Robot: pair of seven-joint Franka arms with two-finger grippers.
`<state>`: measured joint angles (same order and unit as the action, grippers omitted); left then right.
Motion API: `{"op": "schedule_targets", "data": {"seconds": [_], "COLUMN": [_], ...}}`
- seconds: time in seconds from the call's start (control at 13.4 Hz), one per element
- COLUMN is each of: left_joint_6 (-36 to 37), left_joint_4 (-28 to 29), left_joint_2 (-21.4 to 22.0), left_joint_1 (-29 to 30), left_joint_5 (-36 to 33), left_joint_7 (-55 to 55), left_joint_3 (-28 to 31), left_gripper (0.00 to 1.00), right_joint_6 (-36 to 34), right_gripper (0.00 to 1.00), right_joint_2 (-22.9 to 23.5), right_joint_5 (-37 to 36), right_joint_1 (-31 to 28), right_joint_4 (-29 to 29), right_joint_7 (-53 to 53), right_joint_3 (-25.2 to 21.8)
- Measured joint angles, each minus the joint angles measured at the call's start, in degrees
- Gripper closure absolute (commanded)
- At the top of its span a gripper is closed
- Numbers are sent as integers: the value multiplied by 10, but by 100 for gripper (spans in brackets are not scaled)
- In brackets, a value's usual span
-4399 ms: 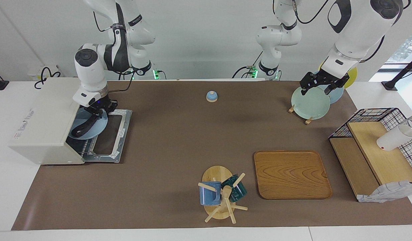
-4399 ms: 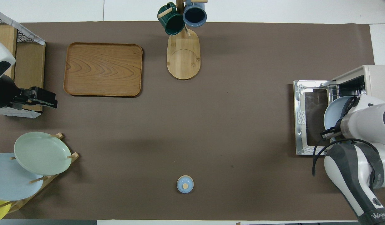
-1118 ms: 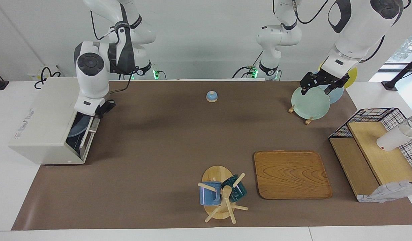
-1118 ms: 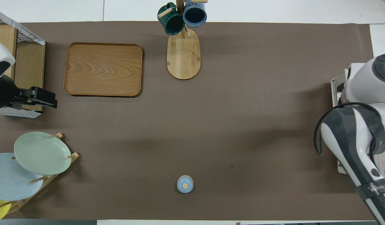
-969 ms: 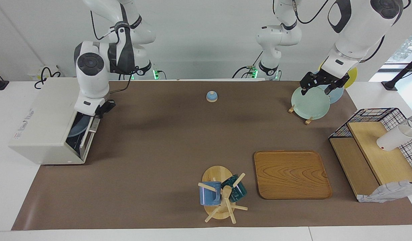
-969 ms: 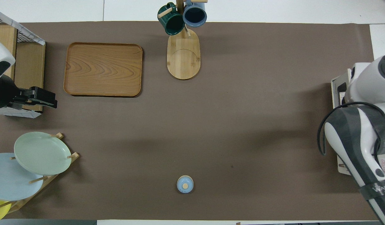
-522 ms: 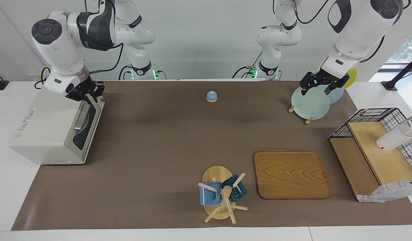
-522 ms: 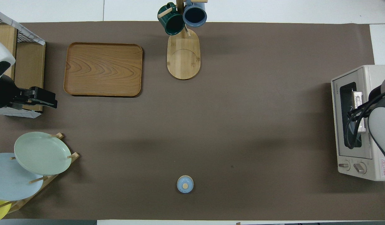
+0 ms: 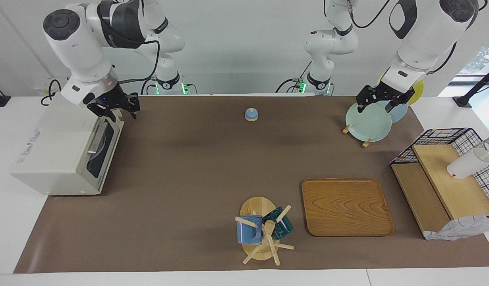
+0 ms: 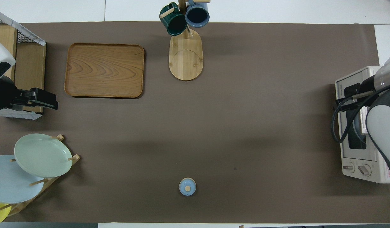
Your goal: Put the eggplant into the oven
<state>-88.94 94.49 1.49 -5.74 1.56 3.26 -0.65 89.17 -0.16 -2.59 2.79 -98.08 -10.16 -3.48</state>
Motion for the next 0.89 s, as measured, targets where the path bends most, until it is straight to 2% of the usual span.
{"op": "schedule_targets", "data": {"seconds": [0.22, 0.89], "left_joint_6": [0, 0], "left_joint_4": [0, 0], "left_joint_2": [0, 0], "left_joint_1": [0, 0], "left_joint_5": [0, 0], "left_joint_7": [0, 0], "left_joint_3": [0, 0], "left_gripper": [0, 0], "right_joint_6": [0, 7], "right_gripper": [0, 0], "right_joint_2": [0, -14], "right_joint_5": [1, 1], "right_joint_1": [-19, -17], "right_joint_4": [1, 10], "right_joint_7": [0, 6], "right_joint_3": [-3, -4]}}
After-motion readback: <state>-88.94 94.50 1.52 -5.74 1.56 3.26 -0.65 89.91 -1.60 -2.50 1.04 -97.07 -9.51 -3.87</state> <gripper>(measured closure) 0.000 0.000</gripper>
